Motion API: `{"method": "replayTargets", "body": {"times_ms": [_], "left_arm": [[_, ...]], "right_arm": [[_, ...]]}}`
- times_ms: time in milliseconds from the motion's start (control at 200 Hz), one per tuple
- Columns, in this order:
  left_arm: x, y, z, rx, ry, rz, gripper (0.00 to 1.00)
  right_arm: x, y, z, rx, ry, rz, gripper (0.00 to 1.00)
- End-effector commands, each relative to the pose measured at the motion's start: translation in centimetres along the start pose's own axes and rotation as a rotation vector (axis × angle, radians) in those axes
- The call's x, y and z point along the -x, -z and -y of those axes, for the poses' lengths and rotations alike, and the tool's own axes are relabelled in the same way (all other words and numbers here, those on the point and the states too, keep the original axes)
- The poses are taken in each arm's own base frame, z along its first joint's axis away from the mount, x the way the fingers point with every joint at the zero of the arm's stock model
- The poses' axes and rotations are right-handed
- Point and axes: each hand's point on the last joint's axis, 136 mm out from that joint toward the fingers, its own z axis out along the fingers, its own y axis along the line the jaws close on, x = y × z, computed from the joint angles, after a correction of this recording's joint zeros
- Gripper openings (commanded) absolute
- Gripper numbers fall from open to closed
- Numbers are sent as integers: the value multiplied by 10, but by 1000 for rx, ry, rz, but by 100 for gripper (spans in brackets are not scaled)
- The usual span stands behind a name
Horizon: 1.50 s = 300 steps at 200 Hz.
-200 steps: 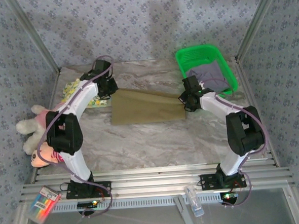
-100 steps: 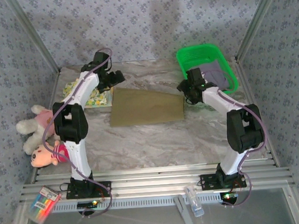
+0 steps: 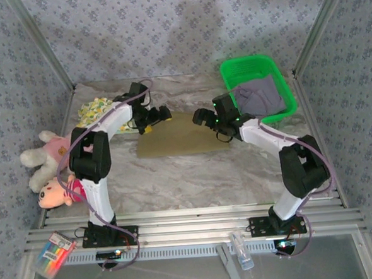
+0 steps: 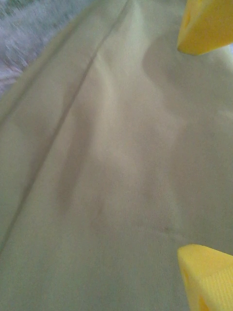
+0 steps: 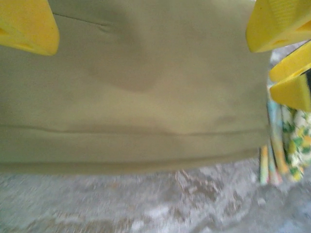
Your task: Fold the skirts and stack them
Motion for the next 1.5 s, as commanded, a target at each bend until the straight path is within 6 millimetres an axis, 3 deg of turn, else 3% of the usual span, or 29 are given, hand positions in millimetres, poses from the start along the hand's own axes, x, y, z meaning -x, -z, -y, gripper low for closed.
{"method": "replayTargets", "body": {"times_ms": [0, 165, 290, 465, 595, 705, 804, 954, 1174, 1304, 1494], "left_arm": [[-15, -20, 4, -23, 4, -48, 100], [-43, -35, -11, 6, 32, -85, 99], [-78, -40, -28, 38, 64, -133, 100], [-140, -25, -53, 78, 124, -148, 100], [-162, 8, -55, 51, 159, -105, 100], [-149, 38, -47, 36, 118, -14, 100], [-128, 48, -46, 52, 91, 30, 100], [-93, 41, -28, -42, 101, 25, 100], [-44, 13, -20, -45, 112, 17, 100], [-30, -12, -35, 6, 162, 2, 100], [-36, -31, -65, 103, 192, 0, 100]], "right_arm": [[-26, -19, 8, -5, 53, -79, 100], [-56, -32, 29, -77, 112, -160, 100], [-81, -32, 48, -113, 168, -242, 100], [-124, -7, 62, -91, 265, -362, 98], [-141, 20, 50, -34, 306, -405, 98], [-125, 32, 31, 12, 314, -324, 98], [-106, 29, 4, 108, 306, -241, 98], [-91, 7, -31, 204, 297, -215, 98], [-93, -37, -73, 301, 298, -262, 97], [-89, -63, -65, 238, 278, -228, 95], [-67, -74, -9, 47, 229, -118, 95]]}}
